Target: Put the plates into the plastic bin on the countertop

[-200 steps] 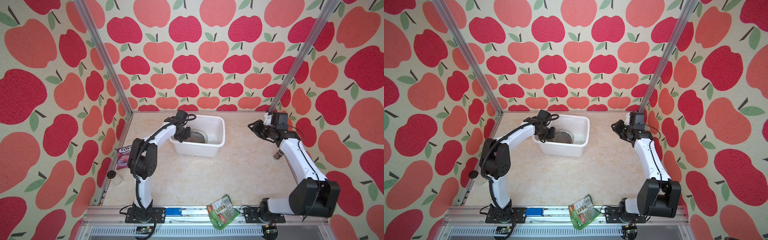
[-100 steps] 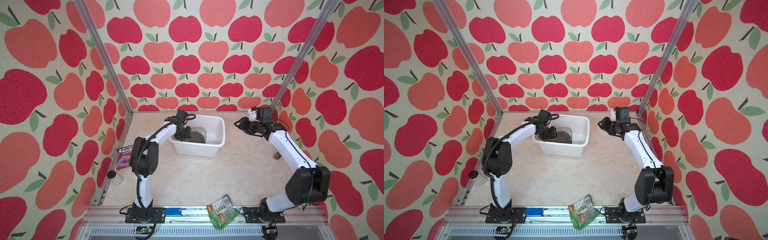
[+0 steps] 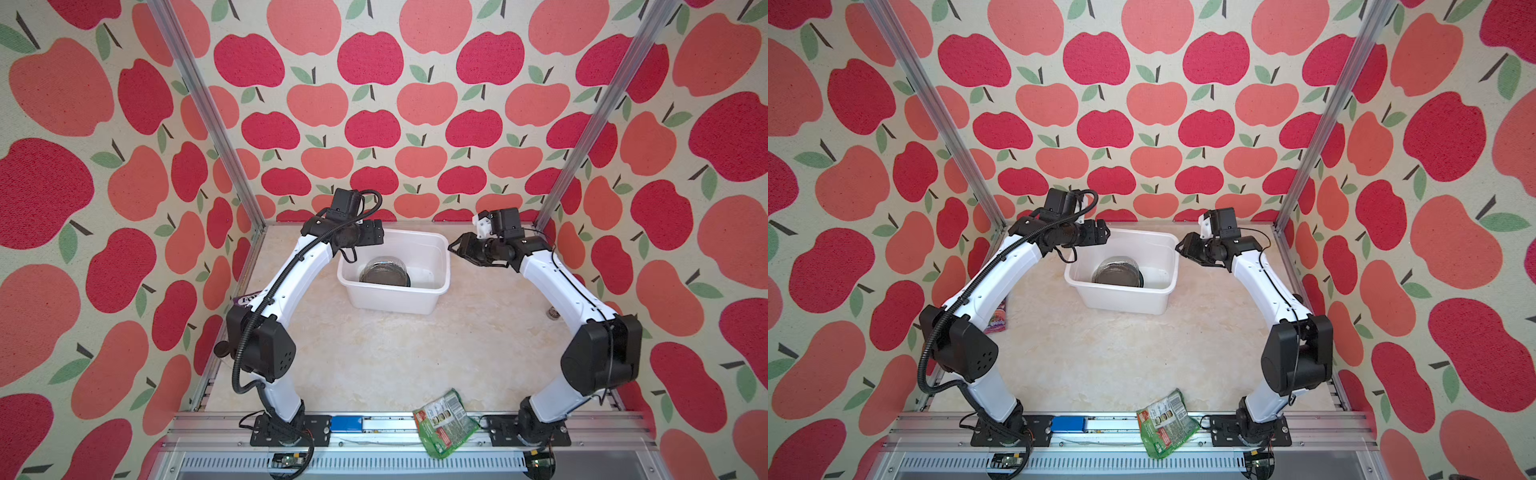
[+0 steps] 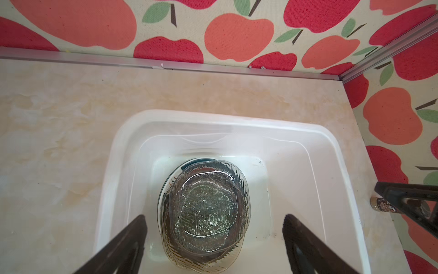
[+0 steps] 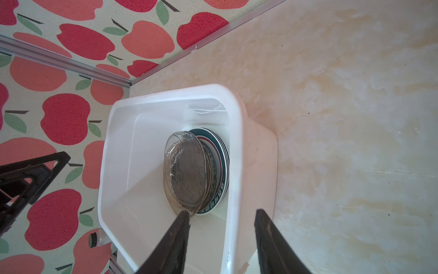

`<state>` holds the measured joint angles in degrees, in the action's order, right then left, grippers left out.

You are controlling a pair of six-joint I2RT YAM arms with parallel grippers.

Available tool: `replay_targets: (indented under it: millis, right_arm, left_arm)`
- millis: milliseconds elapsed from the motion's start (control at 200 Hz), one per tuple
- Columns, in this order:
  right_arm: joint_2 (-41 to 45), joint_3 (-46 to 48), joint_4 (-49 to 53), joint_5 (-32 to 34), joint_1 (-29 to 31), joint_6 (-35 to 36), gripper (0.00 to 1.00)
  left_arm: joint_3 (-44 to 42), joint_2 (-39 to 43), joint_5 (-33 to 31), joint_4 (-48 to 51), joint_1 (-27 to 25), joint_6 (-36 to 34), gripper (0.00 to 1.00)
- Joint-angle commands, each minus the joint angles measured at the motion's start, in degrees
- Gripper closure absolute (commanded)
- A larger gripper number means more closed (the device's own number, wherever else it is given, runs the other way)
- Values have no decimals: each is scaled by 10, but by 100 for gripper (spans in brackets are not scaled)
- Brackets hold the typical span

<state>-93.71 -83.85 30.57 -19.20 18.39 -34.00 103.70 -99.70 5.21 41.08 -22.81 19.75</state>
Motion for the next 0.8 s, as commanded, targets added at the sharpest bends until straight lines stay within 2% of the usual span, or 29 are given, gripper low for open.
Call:
replay_targets:
  millis: [0, 260, 360, 500, 685, 795]
  right_arm:
    - [-13, -21, 30, -14, 9, 23, 52]
    - [-47, -59, 104, 10, 24, 50, 51]
    - [-56, -71, 143, 14, 24, 57, 51]
    - [-68, -62, 140, 17, 27, 61, 51]
    - [-102, -76, 107, 3, 29, 46, 54]
    - [-124, -94, 99, -3, 30, 47, 59]
  left_arm:
    - [-7, 7, -38, 49, 17, -17, 5]
    - [-81, 14, -14, 40, 73, -15, 5]
    - [-93, -2, 5, 32, 83, -14, 5]
    - [-102, -35, 17, 16, 87, -15, 8]
    - [-130, -58, 30, -24, 92, -3, 27]
    - [-168, -54, 23, -66, 92, 21, 56]
